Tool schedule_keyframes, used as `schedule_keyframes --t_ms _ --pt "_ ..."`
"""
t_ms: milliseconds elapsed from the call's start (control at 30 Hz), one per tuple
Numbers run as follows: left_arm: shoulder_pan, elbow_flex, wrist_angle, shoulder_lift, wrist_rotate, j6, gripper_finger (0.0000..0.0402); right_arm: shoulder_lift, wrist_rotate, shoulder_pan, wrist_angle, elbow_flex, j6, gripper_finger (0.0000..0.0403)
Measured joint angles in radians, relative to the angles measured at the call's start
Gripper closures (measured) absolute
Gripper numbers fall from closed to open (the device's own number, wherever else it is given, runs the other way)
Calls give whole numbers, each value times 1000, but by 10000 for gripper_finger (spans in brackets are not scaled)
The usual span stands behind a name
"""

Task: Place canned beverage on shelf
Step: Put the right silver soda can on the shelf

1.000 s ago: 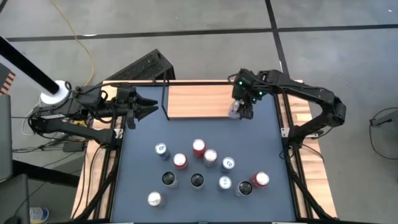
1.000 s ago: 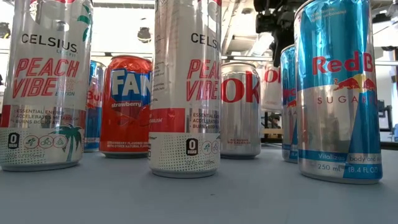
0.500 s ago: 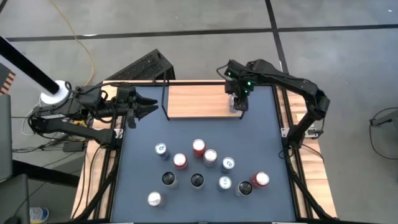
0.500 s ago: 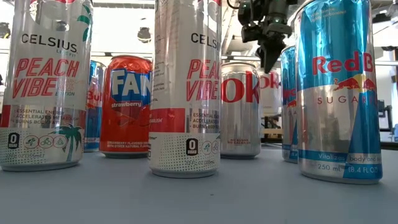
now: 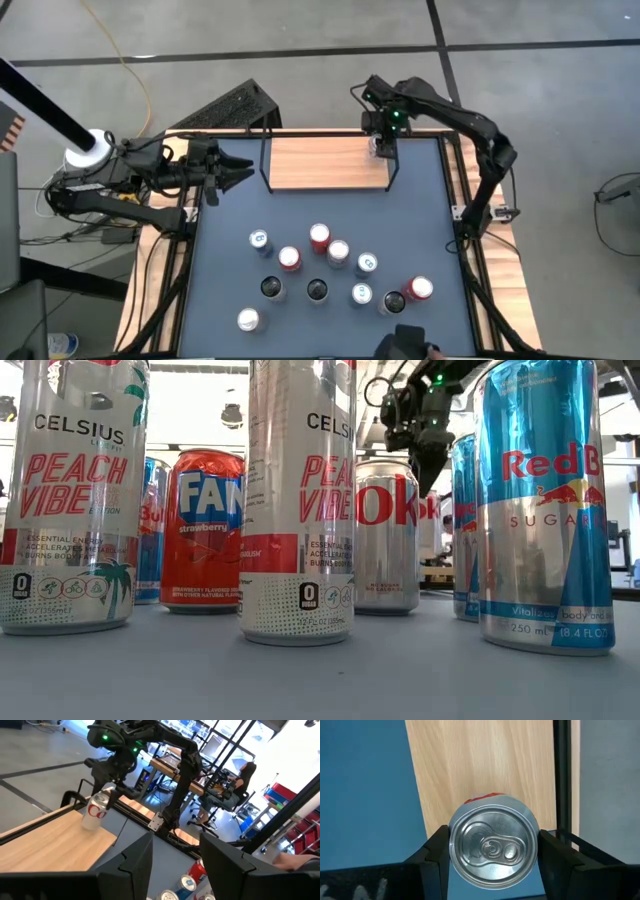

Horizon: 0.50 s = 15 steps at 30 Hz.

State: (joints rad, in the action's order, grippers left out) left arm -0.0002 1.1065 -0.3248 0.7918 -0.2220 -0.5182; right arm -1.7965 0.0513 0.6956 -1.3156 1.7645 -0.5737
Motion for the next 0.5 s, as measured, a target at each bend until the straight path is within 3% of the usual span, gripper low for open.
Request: schedule_keyframes --t_ms 500 --pt "0 0 0 0 -16 -10 249 -9 39 80 83 0 -63 200"
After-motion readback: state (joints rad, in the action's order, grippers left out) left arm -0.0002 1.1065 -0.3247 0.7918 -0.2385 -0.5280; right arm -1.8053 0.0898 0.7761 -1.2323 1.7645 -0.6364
